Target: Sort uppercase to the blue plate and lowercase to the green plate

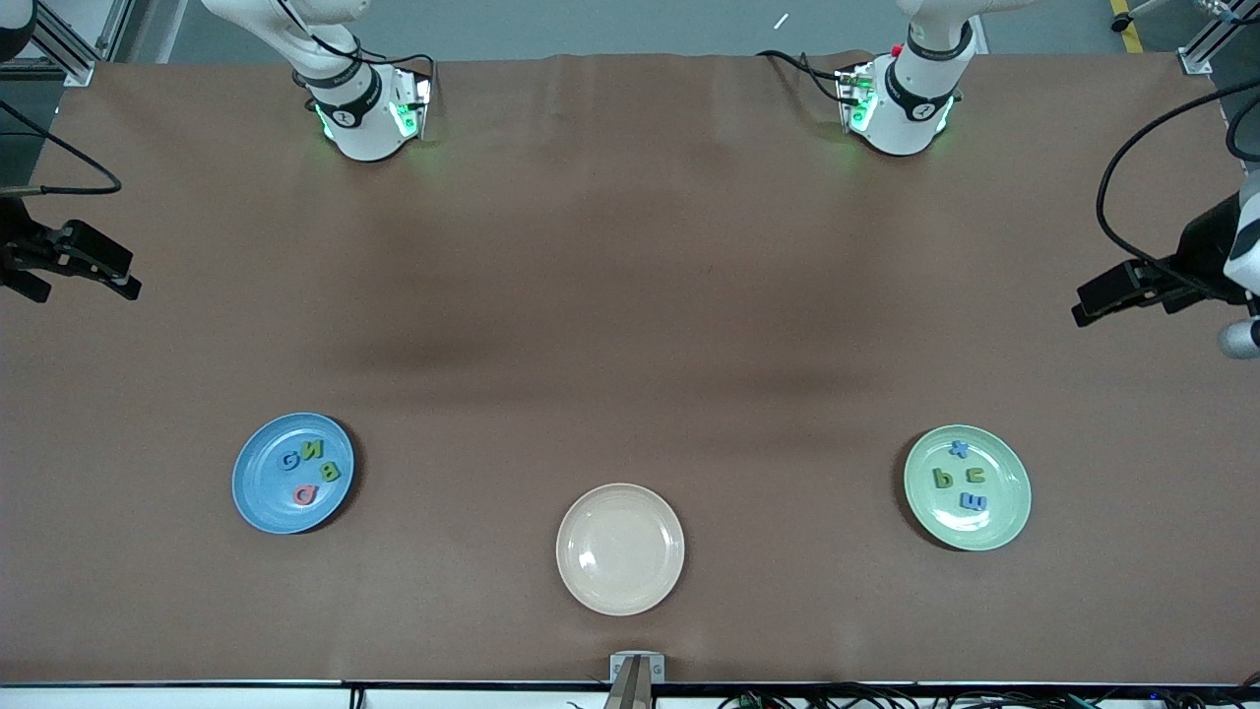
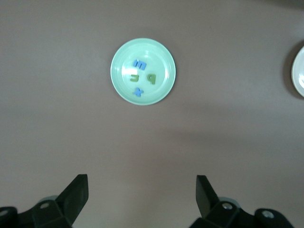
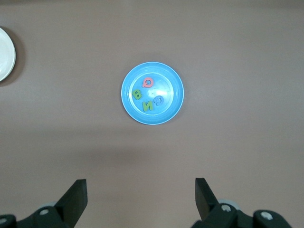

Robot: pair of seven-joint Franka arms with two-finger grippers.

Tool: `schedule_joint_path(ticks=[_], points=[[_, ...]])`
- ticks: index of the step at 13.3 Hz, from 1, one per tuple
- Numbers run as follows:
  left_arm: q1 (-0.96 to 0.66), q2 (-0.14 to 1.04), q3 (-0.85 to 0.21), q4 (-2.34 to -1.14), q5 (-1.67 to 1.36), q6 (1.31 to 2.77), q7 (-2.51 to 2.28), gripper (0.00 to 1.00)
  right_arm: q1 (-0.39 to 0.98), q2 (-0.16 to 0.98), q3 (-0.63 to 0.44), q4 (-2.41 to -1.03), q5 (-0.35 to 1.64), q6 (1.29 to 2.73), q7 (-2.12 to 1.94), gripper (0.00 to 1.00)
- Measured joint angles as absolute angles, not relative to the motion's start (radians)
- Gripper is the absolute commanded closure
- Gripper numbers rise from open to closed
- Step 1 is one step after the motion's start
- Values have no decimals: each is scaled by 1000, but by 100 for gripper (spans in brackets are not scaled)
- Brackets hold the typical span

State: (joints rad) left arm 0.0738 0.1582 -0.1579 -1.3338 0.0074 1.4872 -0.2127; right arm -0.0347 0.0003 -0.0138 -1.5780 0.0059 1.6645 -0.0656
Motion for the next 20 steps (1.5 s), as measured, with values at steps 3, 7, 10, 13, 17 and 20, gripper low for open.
schedule_joint_path(ticks=[3,7,10,13,17,20], points=[[-3,63,-80,-1434,0,1486,-199,0,-35,0,-15,-1578,6,1665,-66,0],[-5,-23,-79,-1550,0,1499,-199,0,-35,0,-15,-1578,6,1665,-66,0],[-3,-70,-86,-1624,0,1529,-198,0,-35,0,-15,-1578,6,1665,-66,0],[-3,-86,-93,-1635,0,1529,-198,0,-35,0,-15,-1578,5,1668,-66,0],[-1,-87,-93,-1634,0,1529,-198,0,-35,0,-15,-1578,3,1670,-66,0],[-1,-89,-94,-1612,0,1505,-198,0,-33,0,-15,-1578,3,1670,-66,0]])
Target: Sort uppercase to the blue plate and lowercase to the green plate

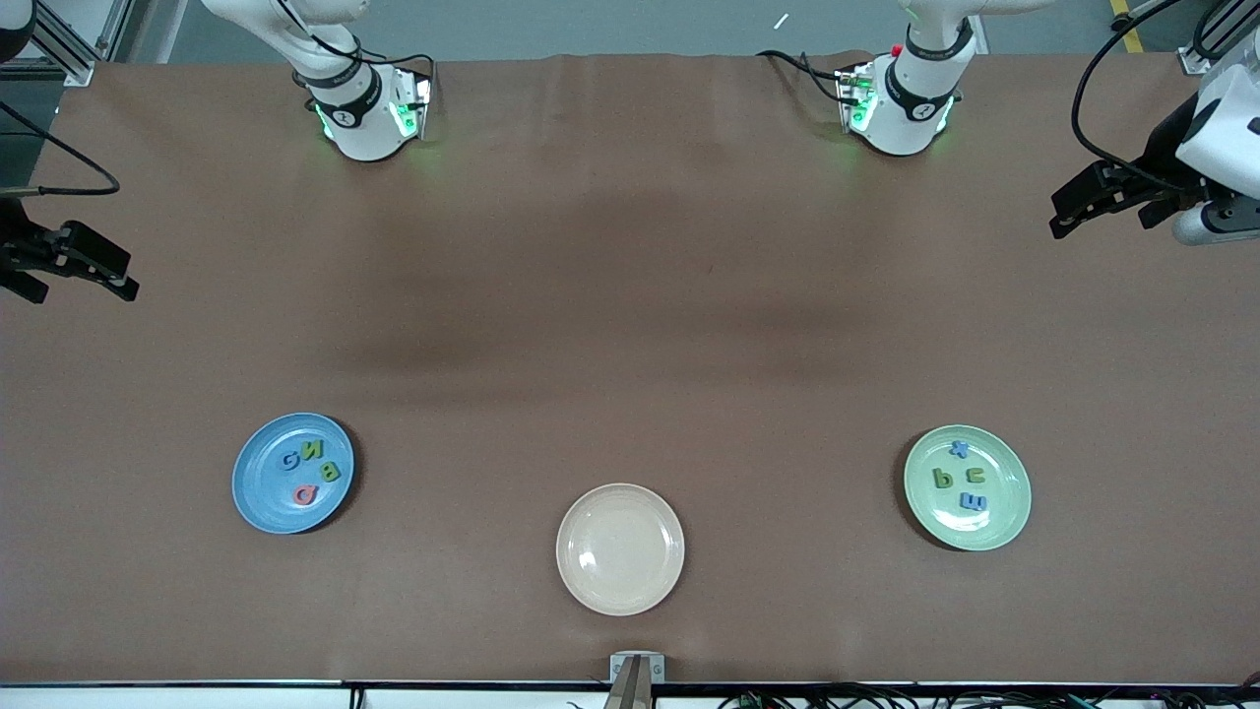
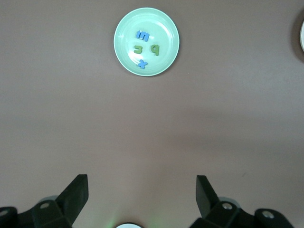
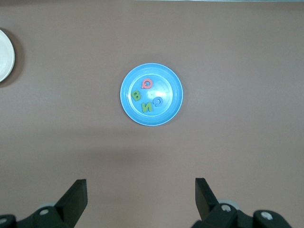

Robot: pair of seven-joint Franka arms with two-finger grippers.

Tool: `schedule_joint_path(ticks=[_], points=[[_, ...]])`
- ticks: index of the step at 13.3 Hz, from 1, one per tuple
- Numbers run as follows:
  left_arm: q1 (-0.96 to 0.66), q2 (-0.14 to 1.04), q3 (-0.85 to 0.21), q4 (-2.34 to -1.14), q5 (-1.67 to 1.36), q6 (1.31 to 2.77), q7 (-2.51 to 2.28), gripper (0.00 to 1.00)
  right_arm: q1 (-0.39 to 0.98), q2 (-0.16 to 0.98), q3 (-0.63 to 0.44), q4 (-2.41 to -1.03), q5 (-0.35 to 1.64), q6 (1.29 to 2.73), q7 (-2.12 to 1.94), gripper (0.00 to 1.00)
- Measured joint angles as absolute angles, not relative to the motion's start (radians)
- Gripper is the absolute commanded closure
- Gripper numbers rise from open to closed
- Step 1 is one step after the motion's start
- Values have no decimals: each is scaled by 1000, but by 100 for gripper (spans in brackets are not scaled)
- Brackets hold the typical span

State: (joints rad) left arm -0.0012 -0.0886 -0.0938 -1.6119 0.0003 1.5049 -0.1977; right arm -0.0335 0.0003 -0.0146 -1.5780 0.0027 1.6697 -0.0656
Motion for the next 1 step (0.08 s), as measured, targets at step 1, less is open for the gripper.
schedule_joint_path(ticks=[1], points=[[-1,-89,-94,-1606,0,1498,-198,0,-33,0,-14,-1578,3,1670,-66,0]])
